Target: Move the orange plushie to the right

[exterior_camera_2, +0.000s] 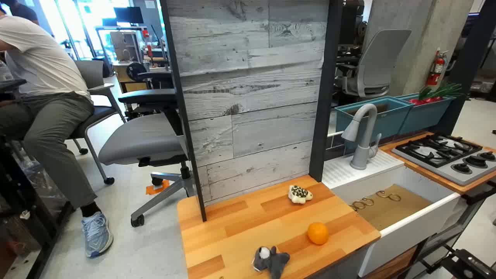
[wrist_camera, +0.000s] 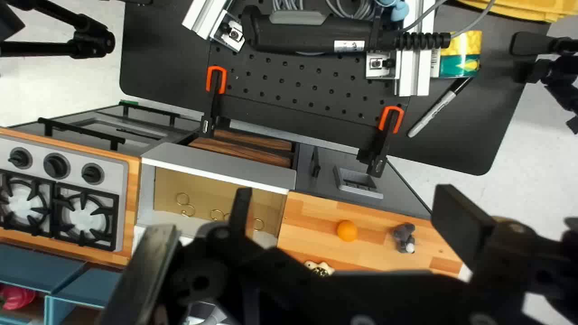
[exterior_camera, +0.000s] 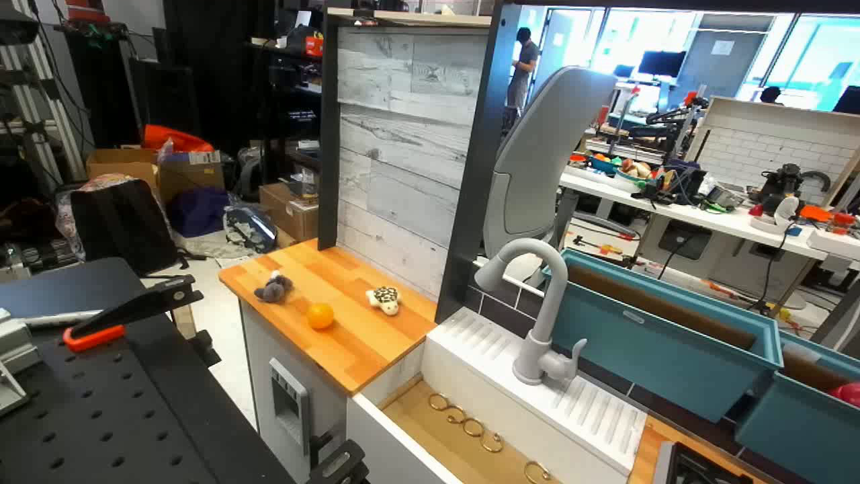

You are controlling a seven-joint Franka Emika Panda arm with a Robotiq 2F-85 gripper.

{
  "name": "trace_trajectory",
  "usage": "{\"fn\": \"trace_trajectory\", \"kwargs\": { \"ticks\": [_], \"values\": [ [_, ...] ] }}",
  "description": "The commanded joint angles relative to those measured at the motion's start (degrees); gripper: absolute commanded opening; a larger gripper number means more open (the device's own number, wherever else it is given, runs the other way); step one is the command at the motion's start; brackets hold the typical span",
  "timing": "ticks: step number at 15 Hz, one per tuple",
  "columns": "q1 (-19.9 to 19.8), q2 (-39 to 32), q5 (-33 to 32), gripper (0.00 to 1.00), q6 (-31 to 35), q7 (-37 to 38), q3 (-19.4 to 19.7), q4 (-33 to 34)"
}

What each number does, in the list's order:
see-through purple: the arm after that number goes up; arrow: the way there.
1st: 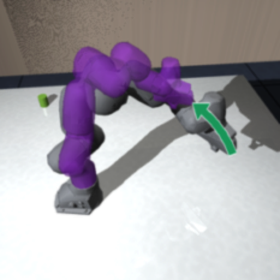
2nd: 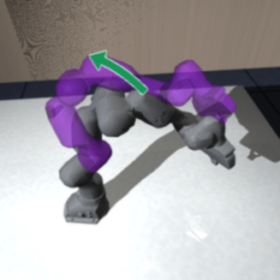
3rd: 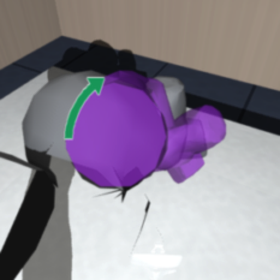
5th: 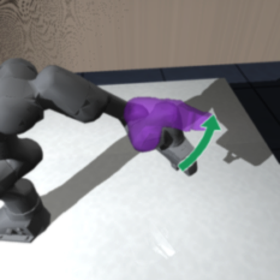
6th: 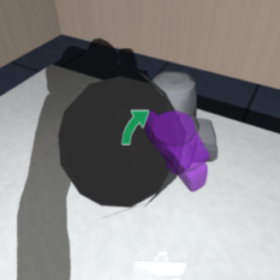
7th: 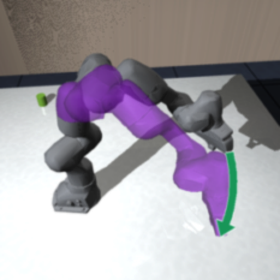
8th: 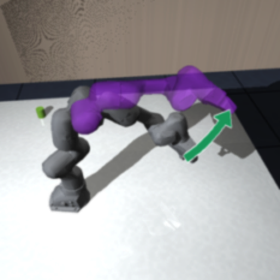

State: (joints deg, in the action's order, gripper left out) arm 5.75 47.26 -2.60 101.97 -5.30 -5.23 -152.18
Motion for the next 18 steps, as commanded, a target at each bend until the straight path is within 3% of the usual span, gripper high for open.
{"fn": "trace_trajectory", "kwargs": {
  "ticks": [1, 11, 15, 18],
  "values": [
    [0.55, -0.07, -0.32, 1.00, -0.11, 0.34, 0.43, 0.11],
    [0.55, -0.07, -0.32, 1.00, -0.10, 0.34, 0.43, 0.11],
    [-1.01, -8.59, -2.36, 1.00, -0.15, 7.95, -4.00, 2.86],
    [-1.83, -18.95, -3.17, 1.00, 0.44, 16.86, -7.68, 5.28]
  ]
}}
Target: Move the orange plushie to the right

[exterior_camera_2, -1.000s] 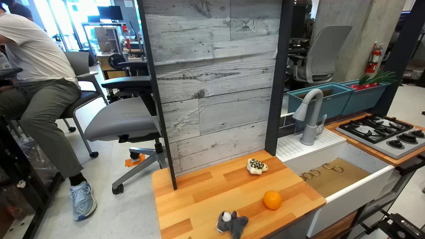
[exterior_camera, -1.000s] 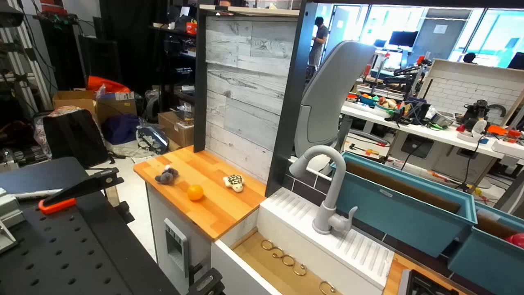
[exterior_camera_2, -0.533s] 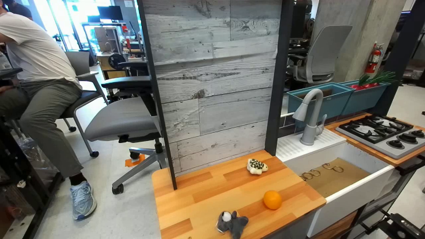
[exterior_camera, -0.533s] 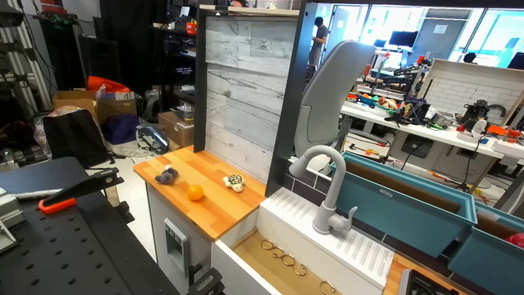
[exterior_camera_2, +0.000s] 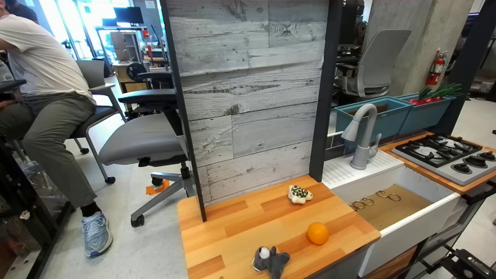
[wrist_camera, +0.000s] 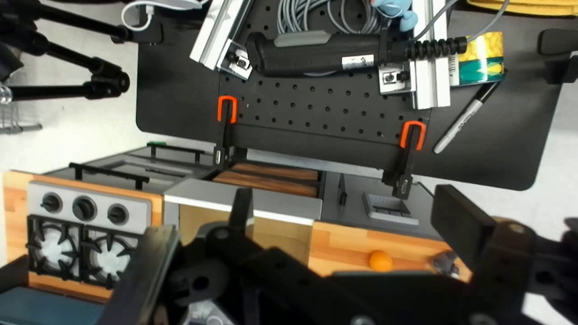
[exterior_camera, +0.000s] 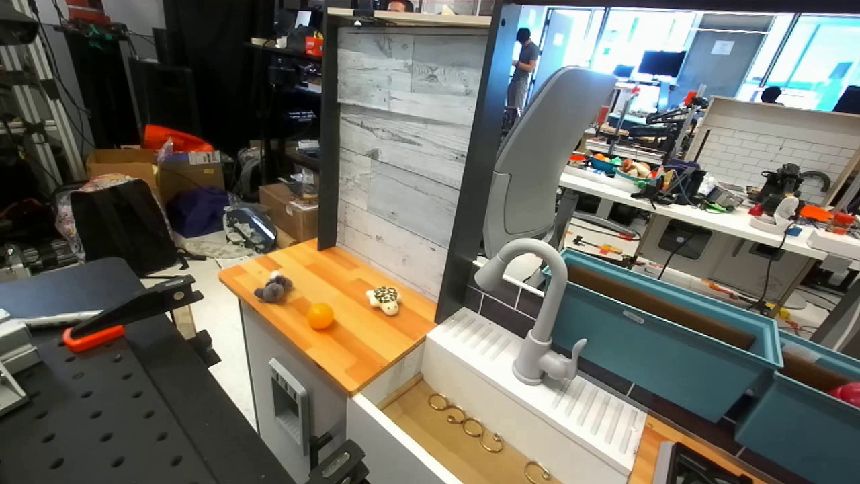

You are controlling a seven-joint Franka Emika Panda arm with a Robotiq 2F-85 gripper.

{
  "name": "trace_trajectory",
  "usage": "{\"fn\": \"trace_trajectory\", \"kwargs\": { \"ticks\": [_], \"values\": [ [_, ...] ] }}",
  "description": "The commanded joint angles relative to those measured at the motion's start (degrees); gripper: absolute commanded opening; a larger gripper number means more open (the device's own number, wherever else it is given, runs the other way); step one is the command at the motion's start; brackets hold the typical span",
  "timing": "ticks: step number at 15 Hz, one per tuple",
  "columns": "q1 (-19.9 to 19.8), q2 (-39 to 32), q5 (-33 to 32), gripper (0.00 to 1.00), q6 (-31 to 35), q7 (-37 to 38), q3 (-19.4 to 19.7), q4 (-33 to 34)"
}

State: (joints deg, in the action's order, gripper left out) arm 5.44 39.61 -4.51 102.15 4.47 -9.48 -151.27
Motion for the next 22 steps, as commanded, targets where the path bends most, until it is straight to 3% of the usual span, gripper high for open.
{"fn": "trace_trajectory", "kwargs": {
  "ticks": [1, 6, 9, 15, 22],
  "values": [
    [-1.47, -14.38, -0.95, 1.00, 1.63, 9.55, -3.94, 4.73],
    [-2.03, -32.26, -3.15, 1.00, 11.79, 19.71, -3.92, 10.23],
    [-1.59, -41.90, -9.15, 1.00, 18.98, 26.35, -3.09, 14.31],
    [3.49, -57.27, -21.50, 1.00, 33.34, 36.50, 2.36, 22.00],
    [11.05, -70.57, -21.34, 1.00, 42.91, 37.11, 8.70, 28.88]
  ]
}}
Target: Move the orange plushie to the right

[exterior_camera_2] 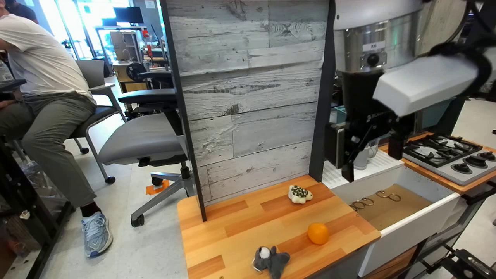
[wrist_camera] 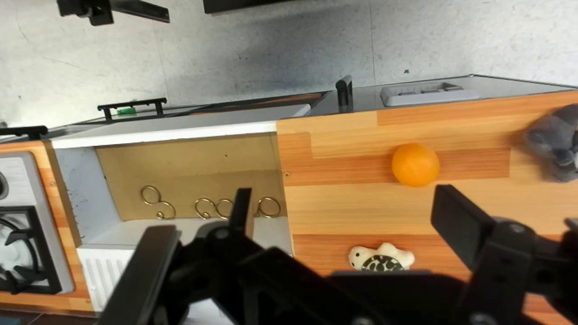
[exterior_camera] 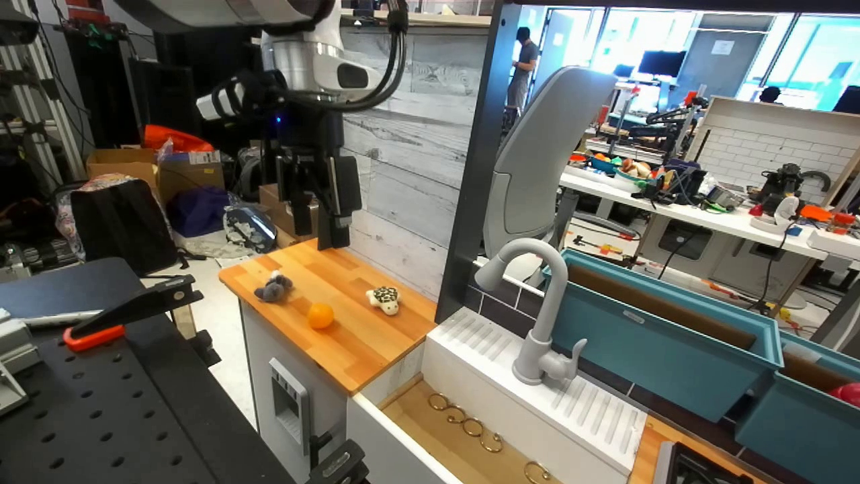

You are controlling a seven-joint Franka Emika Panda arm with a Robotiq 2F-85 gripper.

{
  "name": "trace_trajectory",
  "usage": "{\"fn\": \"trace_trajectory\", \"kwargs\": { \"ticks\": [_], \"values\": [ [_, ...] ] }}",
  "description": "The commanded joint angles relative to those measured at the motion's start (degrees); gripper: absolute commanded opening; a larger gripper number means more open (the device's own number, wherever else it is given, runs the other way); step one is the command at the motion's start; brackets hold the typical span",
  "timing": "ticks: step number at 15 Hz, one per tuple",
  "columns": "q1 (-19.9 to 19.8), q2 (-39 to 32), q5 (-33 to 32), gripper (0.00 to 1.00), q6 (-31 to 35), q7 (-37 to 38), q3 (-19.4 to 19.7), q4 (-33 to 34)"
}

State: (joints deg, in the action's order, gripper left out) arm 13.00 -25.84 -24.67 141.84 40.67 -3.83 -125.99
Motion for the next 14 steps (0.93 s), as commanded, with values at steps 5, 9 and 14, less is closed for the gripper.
{"fn": "trace_trajectory", "kwargs": {
  "ticks": [5, 9, 14],
  "values": [
    [9.12, -13.26, -1.24, 1.00, 6.80, -0.26, 7.10, 8.20],
    [12.46, -18.46, -0.44, 1.00, 7.45, -1.63, 8.87, 11.55],
    [14.30, -23.95, -0.34, 1.00, 9.64, -3.40, 11.11, 15.04]
  ]
}}
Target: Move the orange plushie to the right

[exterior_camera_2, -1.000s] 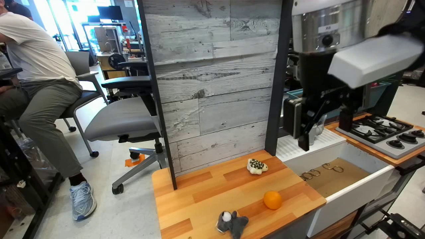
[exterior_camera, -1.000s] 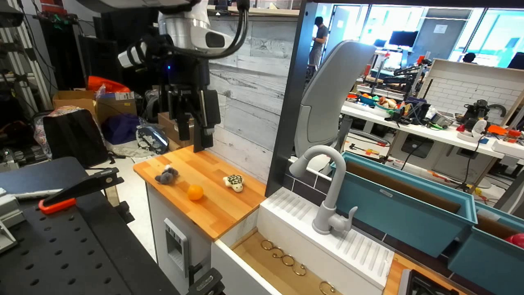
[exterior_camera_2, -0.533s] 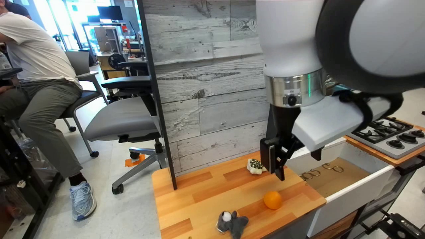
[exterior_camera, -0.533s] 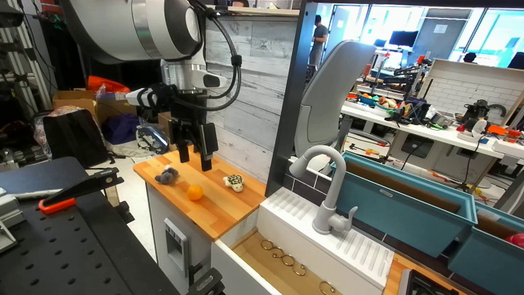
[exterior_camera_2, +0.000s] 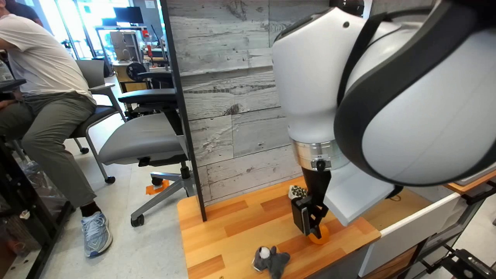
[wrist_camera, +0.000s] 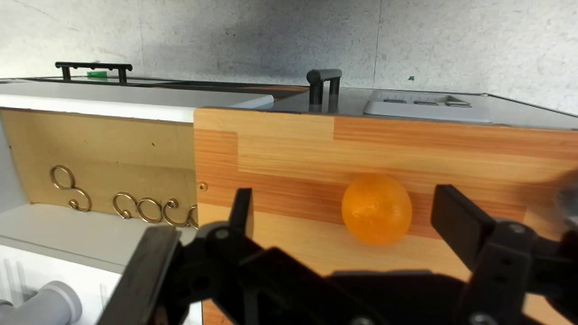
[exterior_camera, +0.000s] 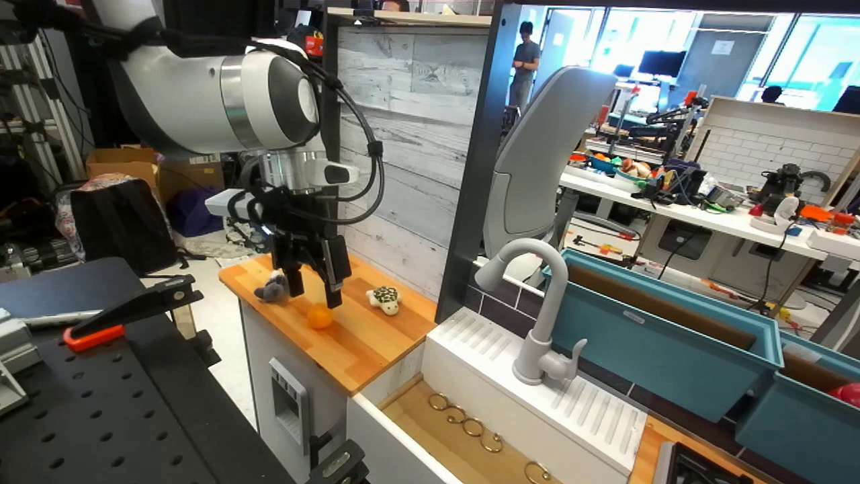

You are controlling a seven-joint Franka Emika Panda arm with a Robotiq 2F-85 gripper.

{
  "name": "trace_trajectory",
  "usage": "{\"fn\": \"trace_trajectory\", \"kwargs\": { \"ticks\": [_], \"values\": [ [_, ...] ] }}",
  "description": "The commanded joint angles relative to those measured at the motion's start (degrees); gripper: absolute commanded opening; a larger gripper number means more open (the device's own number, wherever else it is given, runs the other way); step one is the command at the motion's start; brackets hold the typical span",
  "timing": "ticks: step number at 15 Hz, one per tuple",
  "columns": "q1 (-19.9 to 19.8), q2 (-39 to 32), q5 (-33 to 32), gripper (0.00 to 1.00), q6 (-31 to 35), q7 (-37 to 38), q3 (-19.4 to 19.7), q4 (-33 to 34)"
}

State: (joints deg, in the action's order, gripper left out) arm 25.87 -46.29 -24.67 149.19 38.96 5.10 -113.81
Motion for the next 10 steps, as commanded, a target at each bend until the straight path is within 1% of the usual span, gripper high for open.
{"fn": "trace_trajectory", "kwargs": {
  "ticks": [1, 4, 9, 10],
  "values": [
    [1.67, -4.51, -0.14, 1.00, 2.92, -2.17, 2.63, 3.63],
    [1.88, -6.88, 0.63, 1.00, 3.95, -4.32, 2.94, 5.76],
    [1.12, -8.51, 3.44, 1.00, 3.57, -8.62, 0.88, 8.54],
    [1.12, -8.63, 4.06, 0.88, 3.32, -9.34, 0.69, 8.84]
  ]
}}
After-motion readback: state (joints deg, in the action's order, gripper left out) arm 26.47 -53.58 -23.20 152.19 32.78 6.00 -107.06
